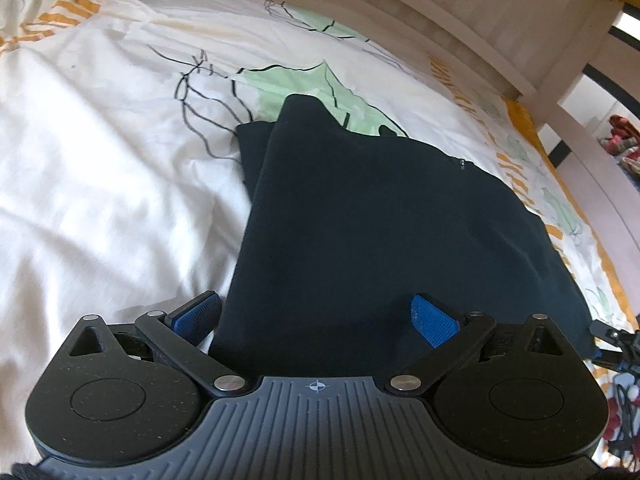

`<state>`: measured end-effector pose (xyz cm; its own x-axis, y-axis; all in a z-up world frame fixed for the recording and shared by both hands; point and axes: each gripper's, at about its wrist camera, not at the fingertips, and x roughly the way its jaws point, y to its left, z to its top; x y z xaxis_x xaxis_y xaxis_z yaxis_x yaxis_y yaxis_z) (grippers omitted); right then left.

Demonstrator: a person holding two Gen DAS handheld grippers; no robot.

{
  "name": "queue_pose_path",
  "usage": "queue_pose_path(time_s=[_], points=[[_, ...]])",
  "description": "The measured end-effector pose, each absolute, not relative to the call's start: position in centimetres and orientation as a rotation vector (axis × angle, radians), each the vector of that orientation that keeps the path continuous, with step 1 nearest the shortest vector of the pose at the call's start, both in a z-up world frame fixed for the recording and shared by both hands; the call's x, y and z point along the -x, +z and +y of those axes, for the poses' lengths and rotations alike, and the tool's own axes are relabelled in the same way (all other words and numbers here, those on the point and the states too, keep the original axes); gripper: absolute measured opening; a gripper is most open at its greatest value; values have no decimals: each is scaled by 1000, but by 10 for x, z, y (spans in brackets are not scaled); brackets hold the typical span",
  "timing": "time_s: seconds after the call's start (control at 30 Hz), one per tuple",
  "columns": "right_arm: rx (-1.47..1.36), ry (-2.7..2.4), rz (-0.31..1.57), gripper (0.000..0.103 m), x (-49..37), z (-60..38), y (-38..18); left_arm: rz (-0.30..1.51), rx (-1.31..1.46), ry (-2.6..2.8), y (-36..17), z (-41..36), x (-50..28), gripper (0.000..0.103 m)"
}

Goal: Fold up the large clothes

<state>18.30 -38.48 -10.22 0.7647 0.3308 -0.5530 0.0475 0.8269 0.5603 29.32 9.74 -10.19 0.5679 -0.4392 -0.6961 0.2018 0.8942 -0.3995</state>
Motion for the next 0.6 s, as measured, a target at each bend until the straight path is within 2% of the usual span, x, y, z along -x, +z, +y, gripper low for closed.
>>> queue_pose_path(time_s=[0.4,0.6], points=[[-648,300,668,103,-212,-385,-110,923,278,-459,-108,70,-342,103],[-676,367,650,103,-228,-384,-114,940,363,-490,-110,74,-356,103]])
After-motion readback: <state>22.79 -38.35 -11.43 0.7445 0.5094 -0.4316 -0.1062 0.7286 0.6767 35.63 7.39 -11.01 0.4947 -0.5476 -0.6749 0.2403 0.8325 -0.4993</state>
